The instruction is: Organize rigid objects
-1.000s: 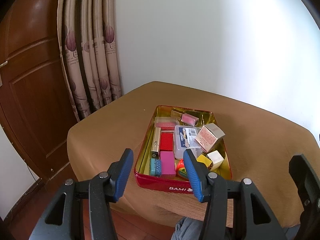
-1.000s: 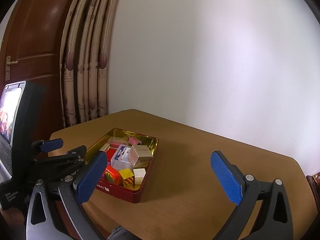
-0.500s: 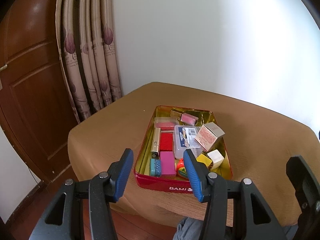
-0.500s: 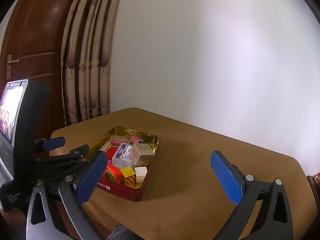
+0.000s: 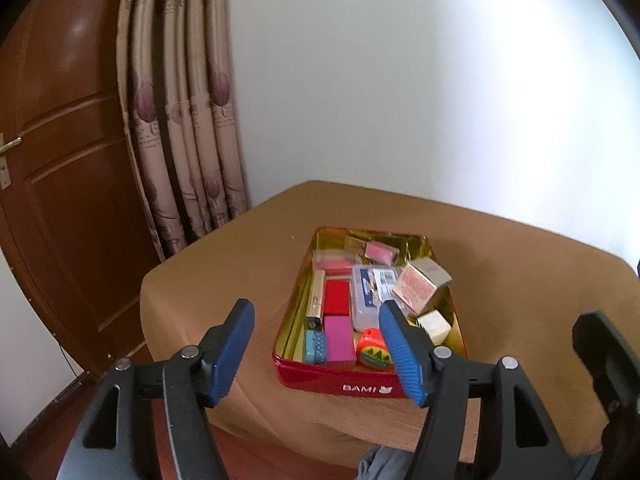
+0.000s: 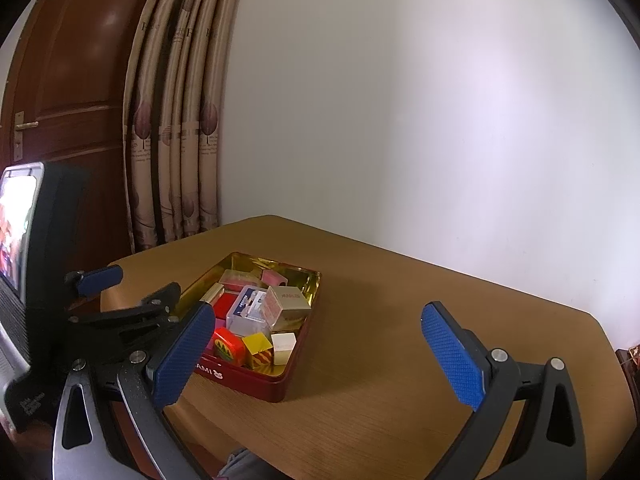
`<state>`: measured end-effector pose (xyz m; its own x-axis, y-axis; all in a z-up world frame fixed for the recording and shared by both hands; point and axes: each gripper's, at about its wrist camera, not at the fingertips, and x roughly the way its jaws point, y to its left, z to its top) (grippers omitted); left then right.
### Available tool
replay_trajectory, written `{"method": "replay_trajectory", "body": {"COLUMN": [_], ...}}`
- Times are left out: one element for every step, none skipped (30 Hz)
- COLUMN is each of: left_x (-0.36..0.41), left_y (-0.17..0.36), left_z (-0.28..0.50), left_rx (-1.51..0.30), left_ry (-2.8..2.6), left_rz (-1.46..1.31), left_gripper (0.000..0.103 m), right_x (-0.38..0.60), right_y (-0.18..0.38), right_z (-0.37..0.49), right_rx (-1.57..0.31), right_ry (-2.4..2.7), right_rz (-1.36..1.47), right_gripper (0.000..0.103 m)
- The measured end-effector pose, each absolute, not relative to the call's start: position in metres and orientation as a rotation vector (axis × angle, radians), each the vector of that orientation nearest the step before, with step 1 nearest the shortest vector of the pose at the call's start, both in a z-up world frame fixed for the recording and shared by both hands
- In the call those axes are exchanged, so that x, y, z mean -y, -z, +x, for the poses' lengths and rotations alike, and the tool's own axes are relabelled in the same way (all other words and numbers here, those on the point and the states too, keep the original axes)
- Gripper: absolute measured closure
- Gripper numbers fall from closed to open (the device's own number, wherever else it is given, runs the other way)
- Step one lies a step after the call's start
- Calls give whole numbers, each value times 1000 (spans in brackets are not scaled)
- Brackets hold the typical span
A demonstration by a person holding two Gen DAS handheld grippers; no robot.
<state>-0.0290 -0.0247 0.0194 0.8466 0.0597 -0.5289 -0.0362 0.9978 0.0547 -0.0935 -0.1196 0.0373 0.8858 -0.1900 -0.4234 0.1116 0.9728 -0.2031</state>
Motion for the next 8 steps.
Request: {"method": "replay_trajectory", "body": {"left_x": [25, 25, 25, 25, 25, 25, 26, 26], "left_y": [-19, -20, -20, -20, -21, -21, -21, -21], "left_z": [-28, -29, -29, -29, -29, -29, -29, -29], "left_rx": [-561, -559, -557, -553, -547, -547, -548, -550], "left_ry": [-50, -44, -38, -40, -47, -43, -39, -42], "left_rz": [47, 45, 40, 38, 40, 41, 41, 41], "left_gripper": [36, 36, 36, 36, 36, 36, 36, 36], "right_x": [120, 120, 121, 121, 122, 122, 122, 123], "right_y": [-37, -37, -37, -37, -37, -37, -37, -37], "right_z": [-92, -93, -92, -92, -91, -91, -92, -91], "right_rx": [-458, -456, -456, -458, -460, -459, -459, -458], "right_ry": [157, 161, 160, 160, 162, 164, 163, 161], "right_rz": [-175, -174, -170, -166, -165, -163, -160, -159], "right_gripper": [1, 1, 1, 1, 1, 1, 1, 1]}}
